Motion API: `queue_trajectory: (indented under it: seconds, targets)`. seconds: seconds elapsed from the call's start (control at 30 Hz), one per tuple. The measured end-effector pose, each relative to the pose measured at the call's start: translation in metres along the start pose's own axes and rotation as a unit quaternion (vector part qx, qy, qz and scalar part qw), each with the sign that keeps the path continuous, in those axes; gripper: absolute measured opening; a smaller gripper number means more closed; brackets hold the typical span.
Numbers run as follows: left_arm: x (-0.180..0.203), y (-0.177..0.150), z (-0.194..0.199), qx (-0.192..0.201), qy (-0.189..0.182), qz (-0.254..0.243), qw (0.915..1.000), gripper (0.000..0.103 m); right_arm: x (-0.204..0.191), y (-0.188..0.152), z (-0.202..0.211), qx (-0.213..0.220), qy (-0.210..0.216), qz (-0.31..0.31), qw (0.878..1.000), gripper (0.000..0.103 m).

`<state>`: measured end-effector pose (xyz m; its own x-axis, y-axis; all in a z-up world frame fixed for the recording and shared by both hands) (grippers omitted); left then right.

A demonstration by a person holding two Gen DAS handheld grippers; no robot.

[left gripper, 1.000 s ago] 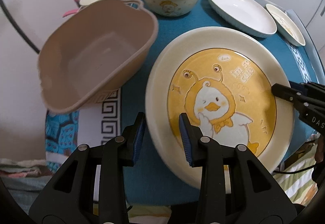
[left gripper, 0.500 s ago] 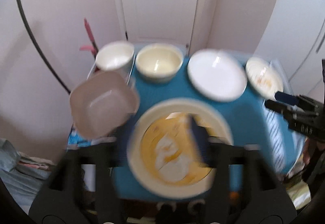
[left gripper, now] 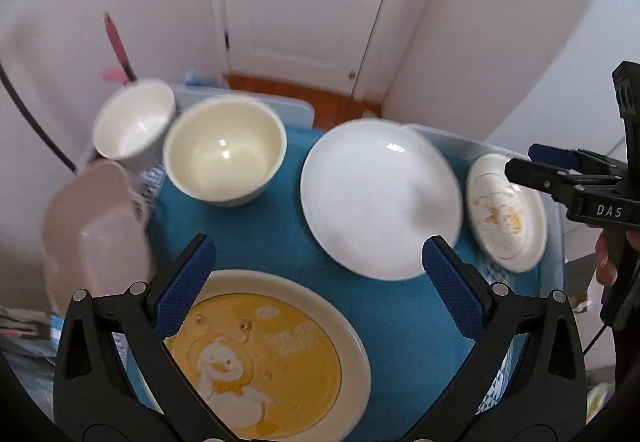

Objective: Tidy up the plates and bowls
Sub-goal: 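Open both grippers and move them toward the plain white plate, then grasp the rim of the plain white plate with both grippers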

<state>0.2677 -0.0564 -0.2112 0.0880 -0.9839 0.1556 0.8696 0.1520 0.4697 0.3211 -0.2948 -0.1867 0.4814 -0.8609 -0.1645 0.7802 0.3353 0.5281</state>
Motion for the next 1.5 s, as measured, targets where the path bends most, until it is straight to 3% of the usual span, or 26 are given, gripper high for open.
queue_trajectory:
  seconds: [0.07, 0.2, 0.3, 0.47, 0.53, 0.73, 0.8, 0.87, 1.5]
  targets:
    - [-0.009, 0.005, -0.026, -0.030, -0.009, 0.017, 0.9994, 0.096, 0.008, 0.010, -0.025, -0.025, 0.012, 0.005, 1.000, 0.077]
    - [-0.017, 0.010, -0.067, -0.084, -0.024, 0.032, 0.9956, 0.074, 0.019, 0.018, -0.073, -0.074, 0.029, 0.005, 0.997, 0.076]
    - [-0.018, 0.008, -0.088, -0.109, -0.028, 0.032, 0.9931, 0.065, 0.027, 0.017, -0.100, -0.102, 0.034, 0.009, 0.994, 0.060]
    - [-0.012, 0.007, -0.108, -0.129, -0.027, 0.021, 0.9911, 0.062, 0.028, 0.013, -0.121, -0.122, 0.039, 0.018, 0.992, 0.052]
    - [-0.010, 0.005, -0.111, -0.132, -0.028, 0.017, 0.9906, 0.061, 0.028, 0.013, -0.125, -0.127, 0.045, 0.023, 0.991, 0.041]
    - [-0.008, 0.000, -0.117, -0.145, -0.029, 0.019, 0.9888, 0.031, 0.029, 0.012, -0.135, -0.146, 0.048, 0.034, 0.987, 0.023]
    - [-0.008, 0.000, -0.117, -0.147, -0.045, 0.024, 0.9879, 0.019, 0.032, 0.012, -0.137, -0.149, 0.061, 0.030, 0.987, 0.019]
    - [-0.007, -0.001, -0.116, -0.149, -0.043, 0.023, 0.9877, 0.019, 0.030, 0.012, -0.137, -0.150, 0.065, 0.031, 0.986, 0.015]
    - [0.011, 0.007, -0.086, -0.119, -0.016, 0.008, 0.9927, 0.016, 0.029, 0.009, -0.121, -0.134, 0.072, 0.013, 0.988, 0.014]
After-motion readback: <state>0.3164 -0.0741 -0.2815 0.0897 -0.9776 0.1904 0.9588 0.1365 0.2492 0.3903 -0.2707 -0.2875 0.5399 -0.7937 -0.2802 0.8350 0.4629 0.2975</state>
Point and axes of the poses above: each gripper's, at about its wrist camera, not at the fingertips, and z roughly against the way its jaws point, x to its right, y to its top, the point moved 1 cm from there along -z, roughly the way its jaws point
